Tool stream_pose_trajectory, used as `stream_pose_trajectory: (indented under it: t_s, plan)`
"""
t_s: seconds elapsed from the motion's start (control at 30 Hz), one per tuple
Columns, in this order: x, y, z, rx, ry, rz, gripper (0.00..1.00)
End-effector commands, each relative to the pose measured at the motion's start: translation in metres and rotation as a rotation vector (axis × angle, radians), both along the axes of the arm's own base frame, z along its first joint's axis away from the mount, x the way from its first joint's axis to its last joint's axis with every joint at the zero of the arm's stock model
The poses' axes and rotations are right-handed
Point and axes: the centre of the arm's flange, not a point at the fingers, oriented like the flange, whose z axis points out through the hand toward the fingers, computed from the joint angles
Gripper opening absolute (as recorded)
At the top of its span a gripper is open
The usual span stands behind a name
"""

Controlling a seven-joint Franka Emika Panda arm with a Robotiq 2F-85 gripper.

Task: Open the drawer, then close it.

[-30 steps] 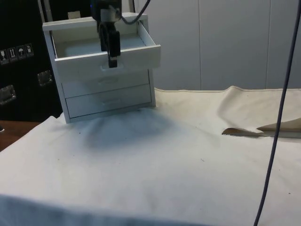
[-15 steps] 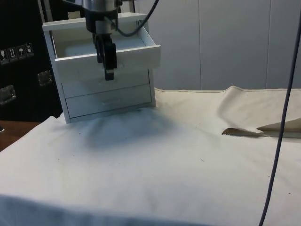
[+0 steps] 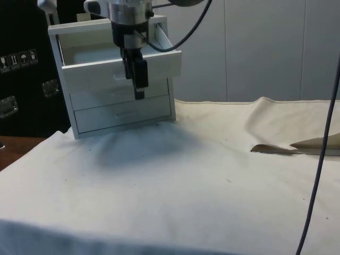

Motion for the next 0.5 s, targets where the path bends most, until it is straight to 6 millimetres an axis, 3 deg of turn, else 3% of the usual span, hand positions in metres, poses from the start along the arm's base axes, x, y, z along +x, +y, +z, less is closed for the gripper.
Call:
stream_pose_trajectory:
  t_s: [0.0, 0.1, 0.13, 0.23, 0.37, 0.43, 0.47]
  plan:
    - [-0.0013, -0.0024, -0.0001, -0.006, -0.015, 0.001, 0.89]
    - [-0.0024, -0.0023, -0.0017, -0.005, 0.000, -0.003, 0.72]
    - [-0.0028, -0.0033, -0.0012, -0.009, -0.015, -0.001, 0.72]
    - [-0.0036, -0.0041, -0.0020, -0.012, -0.015, -0.001, 0.56]
    - [-0.0040, -0.0048, -0.0024, -0.013, -0.014, -0.003, 0.28]
    - [-0.0036, -0.0031, -0.0033, -0.009, 0.001, -0.003, 0.18]
    - [-0.0044, -0.0050, -0.0029, -0.014, -0.013, -0.002, 0.18]
